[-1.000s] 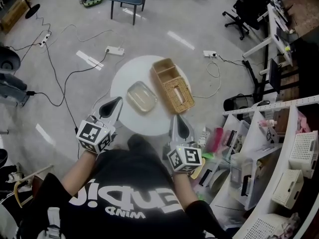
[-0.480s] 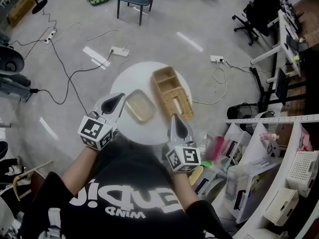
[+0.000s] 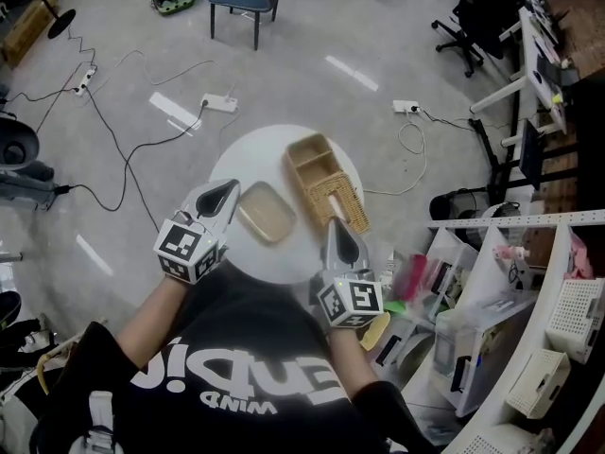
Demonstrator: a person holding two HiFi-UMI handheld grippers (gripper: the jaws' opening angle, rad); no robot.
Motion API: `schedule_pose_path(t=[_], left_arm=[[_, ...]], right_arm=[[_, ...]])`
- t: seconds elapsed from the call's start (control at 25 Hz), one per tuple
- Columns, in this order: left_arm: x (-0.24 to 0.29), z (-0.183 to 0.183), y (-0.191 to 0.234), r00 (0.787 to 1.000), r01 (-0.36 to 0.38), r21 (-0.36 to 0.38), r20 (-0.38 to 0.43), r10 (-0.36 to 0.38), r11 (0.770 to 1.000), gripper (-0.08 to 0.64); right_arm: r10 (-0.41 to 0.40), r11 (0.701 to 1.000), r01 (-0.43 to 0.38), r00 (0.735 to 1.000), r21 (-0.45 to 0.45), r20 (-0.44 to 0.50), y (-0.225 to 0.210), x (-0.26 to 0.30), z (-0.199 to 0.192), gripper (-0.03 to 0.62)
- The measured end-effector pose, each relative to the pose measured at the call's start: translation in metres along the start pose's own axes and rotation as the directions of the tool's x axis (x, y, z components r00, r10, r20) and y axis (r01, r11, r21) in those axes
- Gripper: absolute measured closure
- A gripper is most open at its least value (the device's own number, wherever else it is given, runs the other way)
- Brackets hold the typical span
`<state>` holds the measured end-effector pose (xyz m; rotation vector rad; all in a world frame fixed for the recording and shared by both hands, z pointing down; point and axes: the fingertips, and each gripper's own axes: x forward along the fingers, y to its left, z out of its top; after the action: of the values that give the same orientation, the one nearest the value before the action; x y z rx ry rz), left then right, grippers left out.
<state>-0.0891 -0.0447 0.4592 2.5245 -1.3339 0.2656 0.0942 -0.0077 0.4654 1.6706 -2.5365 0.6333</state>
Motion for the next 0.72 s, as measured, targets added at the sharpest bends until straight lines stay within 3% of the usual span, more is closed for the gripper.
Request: schedule_pose_path(t=[0.12,0.48,0.72], left_arm=[[0.01,-0.001,0.006,1.0,0.021,-0.011,-0.017,-0.021,1.0,0.54],[0.043,-0.019,0.016,0.987,0.123,-0.074,-0.094,-0.13,0.99,0.336],[0.071,-0.044,0.019,0.964,0.175,-0.1,-0.183,-0.191,0.979,0.288]], right_arm=[[-0.021,1.0,0.021,1.0,0.003,0.003,-0.003,0.004,0.001,0.594],[-0.067,0.998,0.067,0.998,0.004,0.013,-0.009,0.011,0.005,0.594],[-0.094,0.996,0.093,0.996,0.012,0.014,-0.017,0.011,0.006,0.594]])
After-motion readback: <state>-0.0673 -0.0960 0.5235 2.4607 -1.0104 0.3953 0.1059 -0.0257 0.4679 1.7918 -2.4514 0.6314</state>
